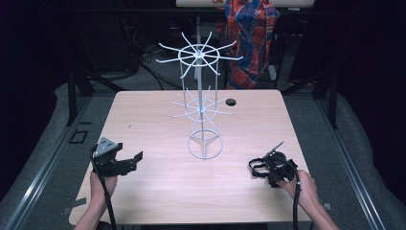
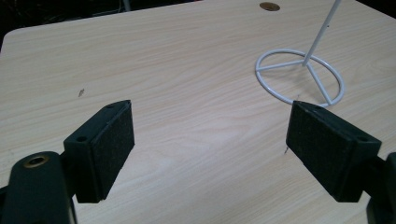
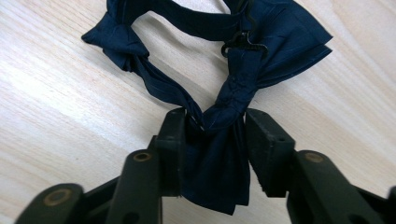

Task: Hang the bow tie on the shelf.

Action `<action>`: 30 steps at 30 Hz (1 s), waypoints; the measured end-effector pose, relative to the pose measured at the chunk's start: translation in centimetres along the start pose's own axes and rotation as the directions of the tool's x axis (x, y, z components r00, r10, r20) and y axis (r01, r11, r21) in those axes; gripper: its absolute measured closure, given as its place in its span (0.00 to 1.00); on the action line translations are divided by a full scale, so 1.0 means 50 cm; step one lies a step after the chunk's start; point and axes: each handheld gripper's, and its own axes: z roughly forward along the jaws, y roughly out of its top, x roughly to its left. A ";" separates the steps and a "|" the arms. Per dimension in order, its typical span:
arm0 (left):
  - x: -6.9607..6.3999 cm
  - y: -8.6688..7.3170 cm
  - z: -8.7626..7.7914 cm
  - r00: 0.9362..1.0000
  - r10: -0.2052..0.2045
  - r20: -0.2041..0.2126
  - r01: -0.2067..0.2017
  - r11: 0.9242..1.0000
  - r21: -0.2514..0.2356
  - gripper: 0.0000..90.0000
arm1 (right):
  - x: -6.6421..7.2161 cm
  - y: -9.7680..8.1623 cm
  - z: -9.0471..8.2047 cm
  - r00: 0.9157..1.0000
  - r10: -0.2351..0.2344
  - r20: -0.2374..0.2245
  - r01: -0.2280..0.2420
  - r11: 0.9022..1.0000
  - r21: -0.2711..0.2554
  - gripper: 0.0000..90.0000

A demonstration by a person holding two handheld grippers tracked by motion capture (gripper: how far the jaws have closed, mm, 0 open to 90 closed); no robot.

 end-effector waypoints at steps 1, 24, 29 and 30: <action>0.000 0.000 0.000 1.000 0.000 0.001 0.000 1.000 0.000 0.17 | 0.004 -0.001 0.002 1.000 0.006 0.013 -0.006 1.000 -0.009 0.72; 0.001 0.000 0.001 1.000 -0.002 0.001 0.002 1.000 0.002 0.17 | 0.005 0.003 -0.022 0.998 -0.056 0.003 0.056 0.998 -0.024 0.86; 0.001 0.000 0.000 1.000 -0.002 0.001 0.002 1.000 0.001 0.17 | 0.002 0.002 -0.027 0.999 -0.046 -0.011 0.045 0.998 -0.052 0.86; 0.001 -0.001 0.000 1.000 -0.002 0.000 0.002 1.000 0.001 0.17 | 0.000 0.002 -0.029 0.999 -0.046 -0.007 0.046 0.998 -0.053 0.86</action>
